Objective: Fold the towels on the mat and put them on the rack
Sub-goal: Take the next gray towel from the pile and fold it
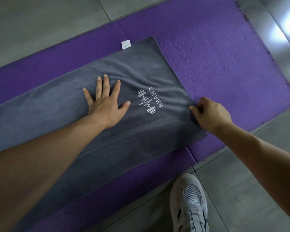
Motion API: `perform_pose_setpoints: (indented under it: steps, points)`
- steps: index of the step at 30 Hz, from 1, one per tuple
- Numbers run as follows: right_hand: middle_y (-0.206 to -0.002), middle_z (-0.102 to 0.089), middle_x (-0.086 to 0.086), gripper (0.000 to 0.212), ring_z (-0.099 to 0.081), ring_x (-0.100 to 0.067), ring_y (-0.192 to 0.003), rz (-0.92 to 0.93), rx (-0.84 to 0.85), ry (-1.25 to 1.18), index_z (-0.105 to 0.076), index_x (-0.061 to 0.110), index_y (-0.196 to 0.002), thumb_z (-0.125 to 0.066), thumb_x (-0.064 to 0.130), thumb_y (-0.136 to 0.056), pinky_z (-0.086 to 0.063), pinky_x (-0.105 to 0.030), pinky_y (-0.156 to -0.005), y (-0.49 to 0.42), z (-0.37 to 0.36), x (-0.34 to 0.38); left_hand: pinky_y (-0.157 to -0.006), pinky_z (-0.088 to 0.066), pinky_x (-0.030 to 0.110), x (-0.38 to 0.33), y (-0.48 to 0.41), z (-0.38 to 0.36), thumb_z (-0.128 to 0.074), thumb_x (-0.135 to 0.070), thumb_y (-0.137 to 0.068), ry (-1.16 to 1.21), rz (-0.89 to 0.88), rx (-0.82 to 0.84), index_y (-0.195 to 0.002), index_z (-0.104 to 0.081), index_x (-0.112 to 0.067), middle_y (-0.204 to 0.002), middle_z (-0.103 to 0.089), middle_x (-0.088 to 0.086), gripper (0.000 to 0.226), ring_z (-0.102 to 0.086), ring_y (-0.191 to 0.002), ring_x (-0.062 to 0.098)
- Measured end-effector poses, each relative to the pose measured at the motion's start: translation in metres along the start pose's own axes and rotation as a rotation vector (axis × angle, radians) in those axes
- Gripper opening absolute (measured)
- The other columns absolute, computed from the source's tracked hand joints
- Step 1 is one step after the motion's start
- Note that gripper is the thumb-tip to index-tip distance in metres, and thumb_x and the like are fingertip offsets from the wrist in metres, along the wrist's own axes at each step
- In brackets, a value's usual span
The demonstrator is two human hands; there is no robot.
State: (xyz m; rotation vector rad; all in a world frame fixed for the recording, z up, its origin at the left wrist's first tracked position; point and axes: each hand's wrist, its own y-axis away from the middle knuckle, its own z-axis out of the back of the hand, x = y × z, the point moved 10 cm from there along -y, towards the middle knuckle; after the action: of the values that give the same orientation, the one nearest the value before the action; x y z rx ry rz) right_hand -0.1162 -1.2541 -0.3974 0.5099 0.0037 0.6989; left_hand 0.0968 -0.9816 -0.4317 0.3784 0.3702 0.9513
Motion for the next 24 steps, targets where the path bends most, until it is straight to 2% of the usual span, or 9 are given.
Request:
perform_pose_setpoints:
  steps: [3,5,8,10,12,15,19,22,24]
  points:
    - [-0.109,-0.055,-0.008,0.037,-0.054,-0.033,-0.100,0.042,-0.054,0.031,-0.056,0.019,-0.107,-0.064,0.051,-0.090,-0.040,-0.037,-0.073,-0.003,0.012,0.019,-0.116,0.014,0.068,0.001,-0.002,-0.001,-0.031,-0.071,-0.095,0.035,-0.012,-0.042,-0.160,0.008,-0.033,-0.165,0.029,0.004,0.085,0.032,-0.150,0.021]
    - [-0.116,-0.057,-0.011,0.035,-0.051,-0.036,-0.112,0.203,-0.133,-0.075,-0.060,0.016,-0.114,-0.065,0.041,-0.091,-0.040,-0.038,-0.081,-0.008,0.025,0.051,-0.116,0.015,0.068,0.002,-0.004,0.001,-0.034,-0.071,-0.094,0.053,-0.017,-0.071,-0.160,0.005,-0.034,-0.166,0.026,0.004,0.086,0.031,-0.151,0.021]
    - [-0.124,-0.061,-0.012,0.035,-0.052,-0.040,-0.117,0.507,-0.184,-0.163,-0.066,0.013,-0.120,-0.060,0.033,-0.091,-0.040,-0.040,-0.101,-0.019,0.032,0.114,-0.118,0.013,0.065,0.002,-0.002,0.006,-0.039,-0.068,-0.095,0.097,-0.025,-0.117,-0.161,-0.002,-0.033,-0.168,0.021,0.003,0.084,0.026,-0.152,0.019]
    - [-0.137,-0.058,-0.013,0.048,-0.047,-0.040,-0.130,0.630,-0.139,-0.128,-0.063,0.013,-0.128,-0.052,0.043,-0.092,-0.037,-0.046,-0.113,-0.035,0.020,0.155,-0.119,0.012,0.064,0.010,0.000,0.015,-0.041,-0.064,-0.096,0.126,0.016,-0.190,-0.161,-0.007,-0.030,-0.168,0.020,0.005,0.082,0.026,-0.153,0.019]
    - [-0.153,-0.044,-0.015,0.060,-0.032,-0.041,-0.146,0.728,-0.074,-0.041,-0.055,0.016,-0.140,-0.044,0.051,-0.093,-0.028,-0.051,-0.120,-0.049,0.000,0.194,-0.117,0.013,0.066,0.033,-0.002,0.022,-0.040,-0.065,-0.095,0.112,0.149,-0.234,-0.161,-0.003,-0.030,-0.167,0.023,0.008,0.083,0.029,-0.151,0.026]
    - [-0.169,-0.010,-0.008,0.065,0.000,-0.034,-0.155,0.768,-0.002,0.171,-0.028,0.027,-0.158,-0.040,0.053,-0.100,-0.006,-0.051,-0.126,-0.070,-0.027,0.228,-0.115,0.009,0.072,0.074,-0.007,0.023,-0.033,-0.074,-0.092,0.136,0.357,-0.171,-0.160,0.004,-0.034,-0.166,0.025,0.010,0.087,0.028,-0.151,0.034]
    - [-0.170,0.008,-0.002,0.073,0.013,-0.030,-0.155,0.702,-0.042,0.305,-0.007,0.028,-0.161,-0.028,0.061,-0.100,0.006,-0.054,-0.124,-0.095,-0.031,0.238,-0.113,0.009,0.074,0.086,-0.021,0.024,-0.029,-0.078,-0.090,0.163,0.348,-0.102,-0.159,0.006,-0.038,-0.165,0.029,0.006,0.088,0.030,-0.150,0.034]
    - [-0.170,0.000,-0.006,0.075,0.007,-0.033,-0.155,0.660,-0.068,0.318,-0.016,0.025,-0.160,-0.030,0.064,-0.097,0.004,-0.057,-0.124,-0.095,-0.028,0.241,-0.116,0.004,0.072,0.089,-0.023,0.034,-0.034,-0.073,-0.093,0.173,0.300,-0.107,-0.160,0.001,-0.037,-0.167,0.024,0.005,0.083,0.023,-0.153,0.033]
    - [-0.165,-0.019,-0.013,0.070,-0.010,-0.037,-0.153,0.717,-0.157,0.271,-0.037,0.018,-0.150,-0.037,0.060,-0.093,-0.008,-0.059,-0.122,-0.073,-0.021,0.259,-0.120,-0.008,0.066,0.100,-0.011,0.046,-0.039,-0.065,-0.096,0.179,0.260,-0.152,-0.160,-0.008,-0.032,-0.170,0.009,0.006,0.078,0.006,-0.156,0.029]
